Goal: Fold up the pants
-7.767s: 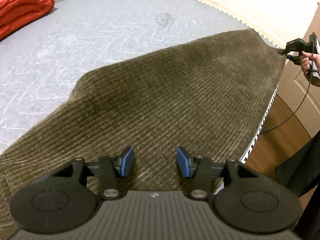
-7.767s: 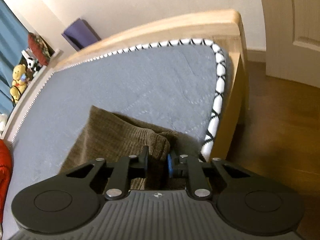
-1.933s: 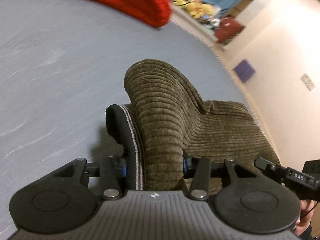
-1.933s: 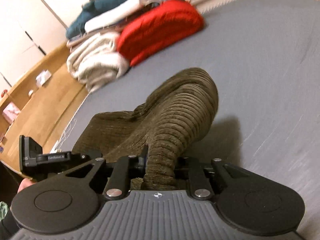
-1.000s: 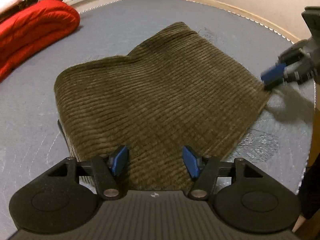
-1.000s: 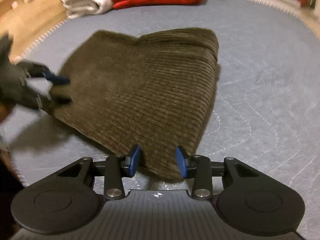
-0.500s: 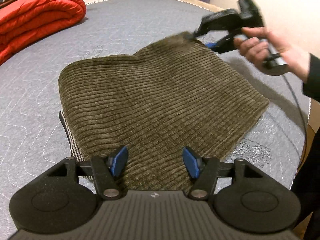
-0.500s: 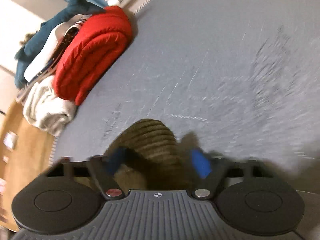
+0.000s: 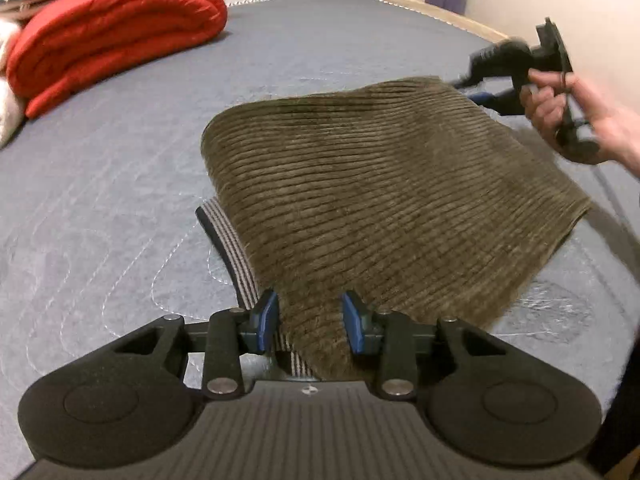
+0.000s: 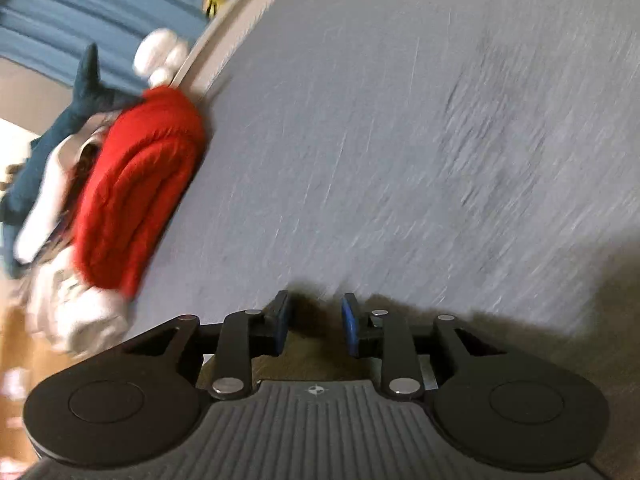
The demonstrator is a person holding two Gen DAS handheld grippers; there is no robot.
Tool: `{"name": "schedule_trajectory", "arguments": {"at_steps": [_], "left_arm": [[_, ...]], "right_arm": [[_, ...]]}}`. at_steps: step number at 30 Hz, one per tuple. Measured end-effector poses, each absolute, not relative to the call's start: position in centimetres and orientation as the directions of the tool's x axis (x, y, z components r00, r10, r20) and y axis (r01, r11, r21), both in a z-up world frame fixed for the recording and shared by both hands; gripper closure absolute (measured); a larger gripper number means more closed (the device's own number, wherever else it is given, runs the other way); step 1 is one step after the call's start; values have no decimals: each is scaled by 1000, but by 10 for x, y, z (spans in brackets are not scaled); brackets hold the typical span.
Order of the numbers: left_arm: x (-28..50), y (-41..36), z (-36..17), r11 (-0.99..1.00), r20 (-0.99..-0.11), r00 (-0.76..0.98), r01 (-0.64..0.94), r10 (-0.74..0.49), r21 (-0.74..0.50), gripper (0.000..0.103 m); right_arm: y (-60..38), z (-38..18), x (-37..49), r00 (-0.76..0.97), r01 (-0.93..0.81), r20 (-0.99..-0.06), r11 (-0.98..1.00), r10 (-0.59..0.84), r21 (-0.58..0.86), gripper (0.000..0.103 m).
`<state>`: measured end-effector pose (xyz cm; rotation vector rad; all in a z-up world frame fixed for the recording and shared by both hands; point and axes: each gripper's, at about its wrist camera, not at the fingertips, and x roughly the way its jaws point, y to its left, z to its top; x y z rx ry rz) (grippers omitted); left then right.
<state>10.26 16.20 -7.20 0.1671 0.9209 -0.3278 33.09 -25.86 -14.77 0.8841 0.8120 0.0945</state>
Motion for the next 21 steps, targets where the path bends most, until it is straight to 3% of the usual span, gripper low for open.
{"name": "schedule_trajectory", "arguments": {"at_steps": [2, 5, 9, 10, 11, 13, 14, 15, 19, 21], "left_arm": [[103, 176, -71, 948, -806, 542, 309, -237, -71, 62], [99, 185, -57, 957, -750, 615, 278, -243, -82, 62], [102, 195, -31, 966, -591, 764, 192, -258, -174, 64], [104, 195, -29, 965, -563, 785, 184, -259, -187, 67], [109, 194, -30, 963, -552, 791, 183, -264, -198, 79], [125, 190, -47, 965, -615, 745, 167, -256, -200, 89], [137, 188, -65, 978, -701, 682, 124, -208, -170, 94], [141, 188, -79, 984, -738, 652, 95, -174, -148, 93], [132, 183, -60, 985, -716, 680, 62, -161, -162, 94], [115, 174, -46, 980, -682, 703, 132, -201, -152, 93]], "right_arm": [[-269, -143, 328, 695, 316, -672, 731, 256, 606, 78], [-287, -135, 317, 704, 316, -643, 678, 301, 664, 78], [-265, -86, 297, 733, 84, -579, 798, 357, 597, 74], [-254, -74, 288, 729, 7, -570, 827, 380, 562, 71], [-241, -65, 277, 710, -83, -566, 847, 420, 525, 65], [-221, -60, 256, 650, -218, -573, 845, 499, 489, 64], [-209, -60, 243, 605, -287, -584, 832, 541, 474, 64], [-198, -62, 233, 565, -337, -597, 820, 569, 463, 64], [-162, -98, 192, 403, -431, -769, 844, 496, 318, 65], [-160, -95, 177, 447, -450, -761, 853, 471, 263, 65]]}}
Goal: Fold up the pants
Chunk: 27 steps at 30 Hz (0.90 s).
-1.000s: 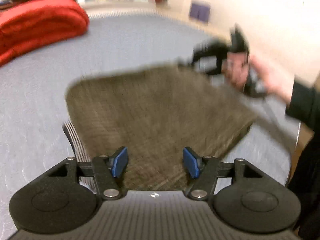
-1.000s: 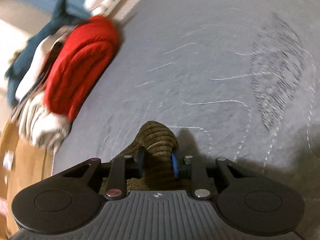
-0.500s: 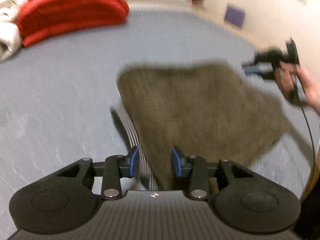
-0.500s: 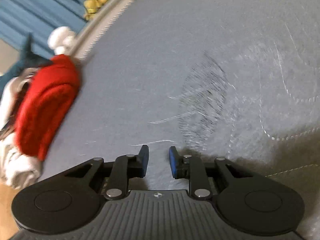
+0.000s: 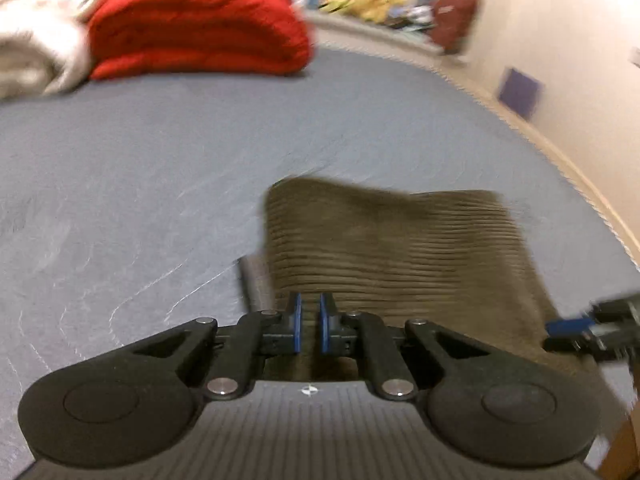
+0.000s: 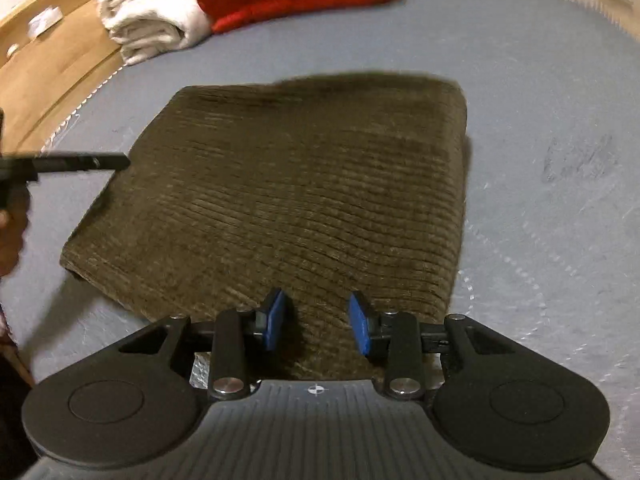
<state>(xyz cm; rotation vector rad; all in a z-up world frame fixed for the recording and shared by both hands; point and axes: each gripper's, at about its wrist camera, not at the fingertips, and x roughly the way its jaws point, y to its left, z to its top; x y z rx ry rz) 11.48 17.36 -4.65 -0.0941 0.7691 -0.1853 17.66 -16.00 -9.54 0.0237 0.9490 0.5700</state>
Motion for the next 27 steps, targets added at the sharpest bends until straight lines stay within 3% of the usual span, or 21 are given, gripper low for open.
{"name": "schedule_trajectory", "arguments": {"at_steps": [2, 4, 5, 6, 10, 13, 15, 17, 23, 26, 27], "left_arm": [[99, 163, -40, 957, -669, 686, 246, -284, -154, 92], [85, 149, -50, 909, -710, 604, 396, -362, -128, 78], [81, 141, -64, 890, -761, 548, 448, -347, -83, 72], [76, 136, -78, 879, -796, 526, 476, -299, -15, 73], [62, 133, -74, 898, -794, 552, 439, -255, 17, 73], [47, 130, -52, 930, -756, 613, 367, -231, 14, 65], [36, 123, -29, 954, -725, 654, 299, -215, -13, 35], [23, 117, -10, 974, -685, 704, 223, -189, -40, 15], [-23, 93, 19, 997, -618, 784, 17, -57, -71, 12], [-29, 80, 10, 996, -606, 795, -38, -21, -85, 0], [-30, 75, 2, 997, -590, 807, -39, -12, -73, 0]], "right_arm": [[-168, -80, 169, 457, -418, -739, 853, 494, 312, 64], [-181, -72, 155, 469, -416, -693, 829, 547, 374, 64], [-183, -78, 147, 450, -419, -721, 838, 527, 350, 64], [-179, -87, 143, 429, -428, -763, 853, 484, 300, 67], [-157, -93, 118, 460, -484, -808, 867, 368, 118, 69], [-164, -72, 106, 531, -387, -762, 906, 370, 170, 55], [-173, -58, 92, 577, -329, -728, 921, 370, 208, 21], [-176, -38, 74, 655, -266, -679, 942, 331, 202, 7], [-180, -21, 29, 721, -92, -638, 951, 269, 296, 1], [-173, -30, 15, 727, -85, -633, 950, 265, 299, 1], [-172, -33, 11, 741, -102, -615, 950, 270, 295, 1]]}}
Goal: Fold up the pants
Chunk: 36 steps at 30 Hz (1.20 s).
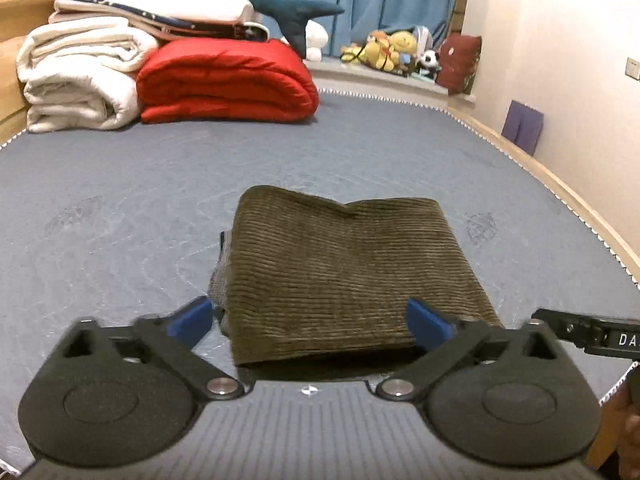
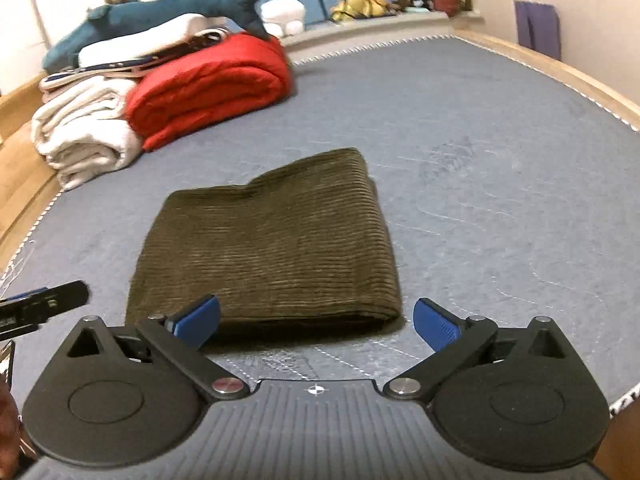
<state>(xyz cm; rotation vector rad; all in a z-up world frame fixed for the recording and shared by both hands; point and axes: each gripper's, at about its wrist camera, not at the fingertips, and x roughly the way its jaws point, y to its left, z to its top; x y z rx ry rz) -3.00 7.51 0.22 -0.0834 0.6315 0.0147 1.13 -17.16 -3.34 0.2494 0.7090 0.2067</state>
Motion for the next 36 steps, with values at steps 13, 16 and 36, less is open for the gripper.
{"name": "schedule_trajectory", "arguments": {"at_steps": [13, 16, 36], "left_arm": [[5, 49, -47, 998, -717, 697, -56, 20, -27, 0], [7, 48, -51, 998, -719, 695, -57, 19, -29, 0], [1, 51, -54, 997, -723, 691, -68, 27, -28, 0]], "right_arm": [[-156, -71, 28, 763, -139, -611, 977, 210, 161, 1], [-153, -76, 35, 750, -124, -631, 979, 200, 163, 1], [-137, -68, 27, 771, -167, -601, 978, 210, 128, 1]]}}
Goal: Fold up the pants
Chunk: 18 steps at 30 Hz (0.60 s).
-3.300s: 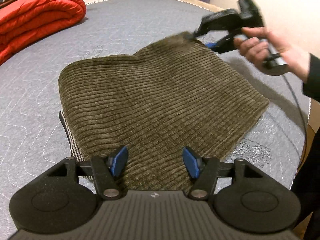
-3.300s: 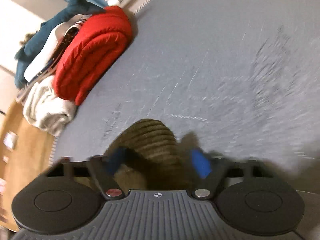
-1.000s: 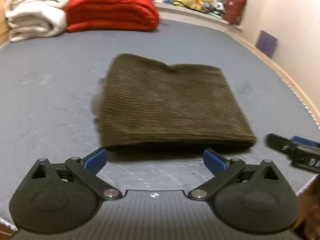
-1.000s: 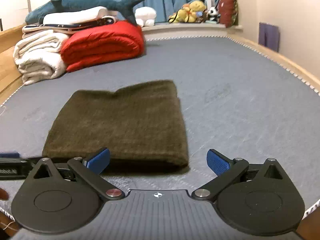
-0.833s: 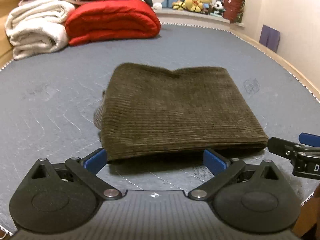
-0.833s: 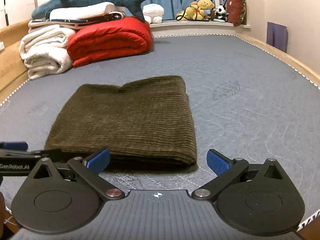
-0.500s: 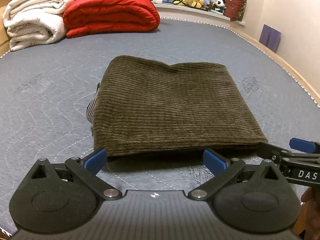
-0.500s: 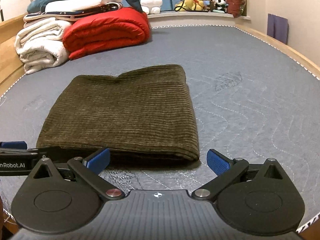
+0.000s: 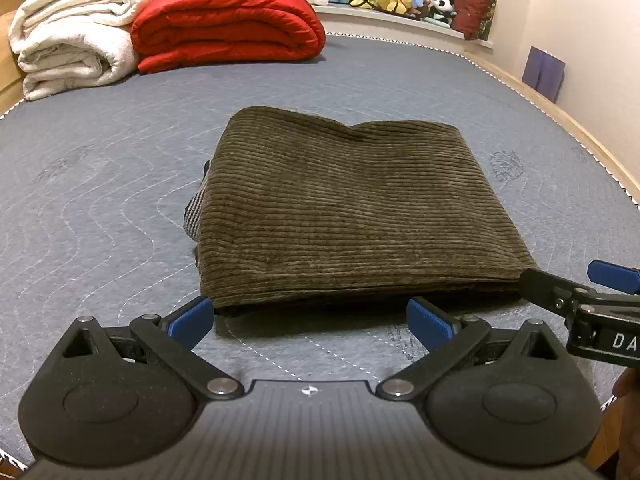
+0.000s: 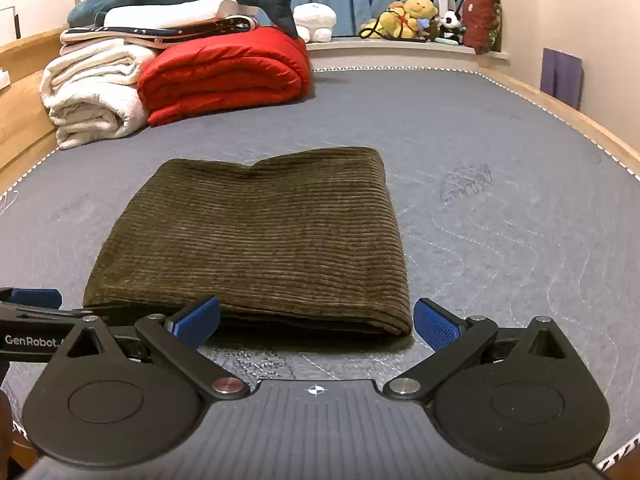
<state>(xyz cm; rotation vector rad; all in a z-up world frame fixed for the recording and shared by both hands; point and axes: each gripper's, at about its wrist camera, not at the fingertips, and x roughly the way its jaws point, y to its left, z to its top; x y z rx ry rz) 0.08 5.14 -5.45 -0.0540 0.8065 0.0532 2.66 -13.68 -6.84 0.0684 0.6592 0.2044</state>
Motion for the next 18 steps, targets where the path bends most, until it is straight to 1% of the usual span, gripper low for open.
{"name": "schedule_trajectory", "arguments": {"at_steps": [18], "left_arm": [[0, 51, -52, 997, -722, 692, -68, 24, -31, 0]], "right_arm": [[-131, -68, 23, 771, -176, -600, 977, 213, 120, 1]]}}
